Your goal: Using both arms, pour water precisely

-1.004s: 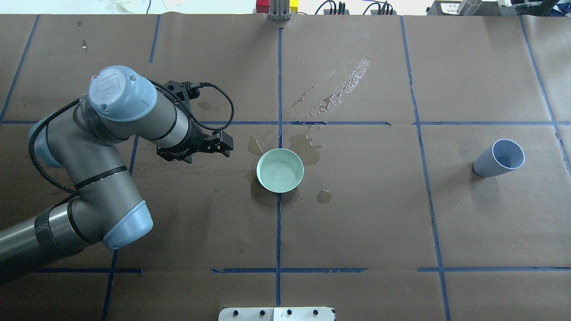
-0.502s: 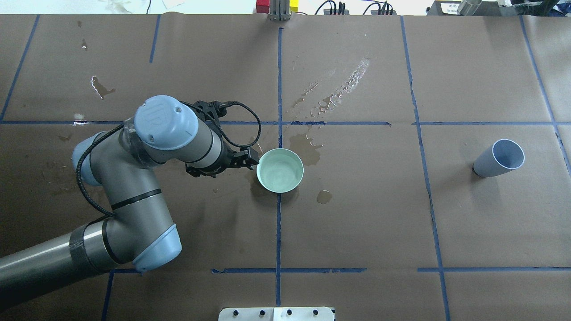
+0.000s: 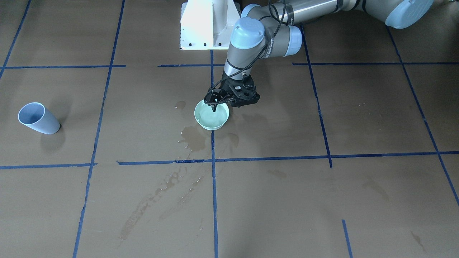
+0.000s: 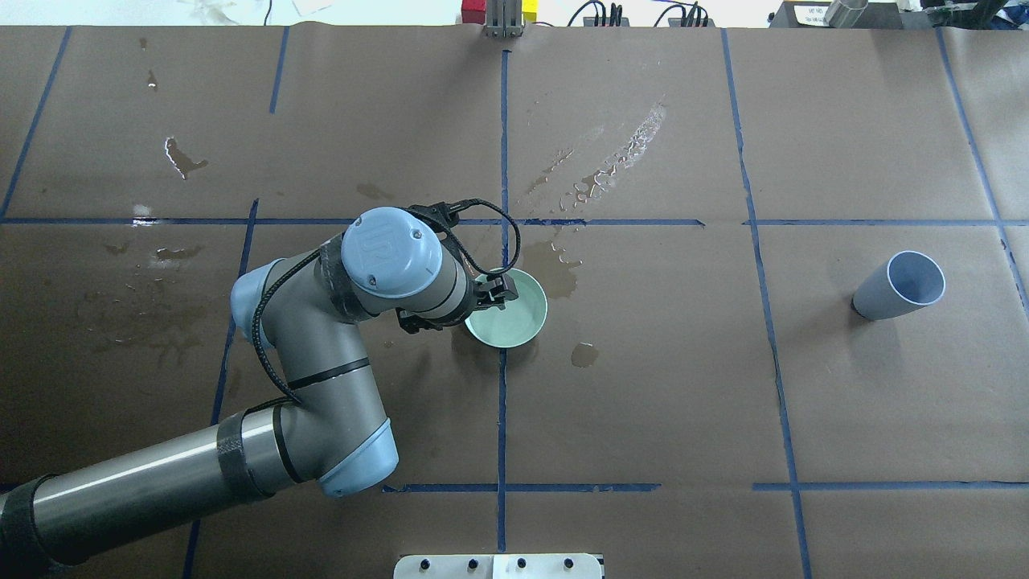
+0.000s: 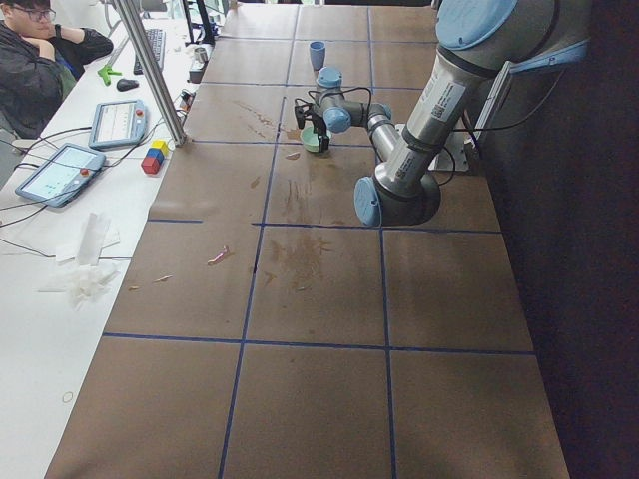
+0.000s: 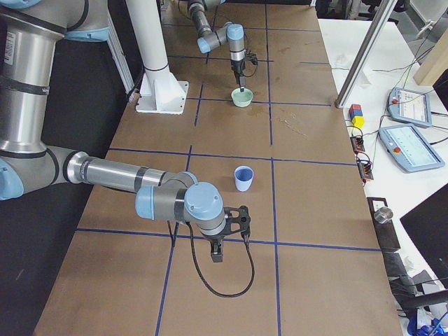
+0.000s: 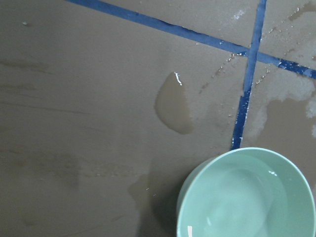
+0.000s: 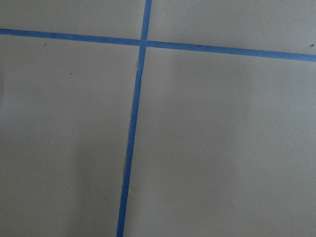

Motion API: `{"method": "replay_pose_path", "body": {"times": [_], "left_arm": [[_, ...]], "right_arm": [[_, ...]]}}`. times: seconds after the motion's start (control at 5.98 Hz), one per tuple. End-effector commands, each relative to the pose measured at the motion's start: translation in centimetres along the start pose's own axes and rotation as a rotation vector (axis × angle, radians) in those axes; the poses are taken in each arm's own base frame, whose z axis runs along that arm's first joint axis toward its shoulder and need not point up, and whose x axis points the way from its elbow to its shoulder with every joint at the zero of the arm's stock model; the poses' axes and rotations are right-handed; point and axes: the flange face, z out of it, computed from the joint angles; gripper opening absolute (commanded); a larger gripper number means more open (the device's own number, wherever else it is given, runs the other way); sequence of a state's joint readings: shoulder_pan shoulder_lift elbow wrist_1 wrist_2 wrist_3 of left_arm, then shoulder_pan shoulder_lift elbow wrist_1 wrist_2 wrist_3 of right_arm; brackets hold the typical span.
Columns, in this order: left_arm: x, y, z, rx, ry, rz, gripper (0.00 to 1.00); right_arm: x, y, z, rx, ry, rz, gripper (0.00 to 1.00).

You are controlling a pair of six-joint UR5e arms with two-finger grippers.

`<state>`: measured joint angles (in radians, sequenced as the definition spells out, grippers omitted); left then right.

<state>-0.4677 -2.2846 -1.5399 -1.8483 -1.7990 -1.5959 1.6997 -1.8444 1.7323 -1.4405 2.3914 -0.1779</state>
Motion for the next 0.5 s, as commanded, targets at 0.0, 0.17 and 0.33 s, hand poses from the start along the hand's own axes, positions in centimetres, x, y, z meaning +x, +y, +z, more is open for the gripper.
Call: {"method": "replay_pose_path", "body": {"times": [0.0,0.17,0.33], "left_arm": [[0.04,0.01,0.78,0.000,0.007,-0.022,0.69],[-0.03,0.02,0.77,-0.001,0.007,-0.021,0.36],[-0.12,0.01,0.82,-0.001,0.005,-0.009,0.22]], "right_arm": [[0.07,0.00,0.05,-0.001,0.001,0.001,1.00],[0.07,0.00,0.05,-0.001,0.001,0.001,1.00],[0.11,0.09,0.09,-0.002,0.003,0.002,1.00]]}}
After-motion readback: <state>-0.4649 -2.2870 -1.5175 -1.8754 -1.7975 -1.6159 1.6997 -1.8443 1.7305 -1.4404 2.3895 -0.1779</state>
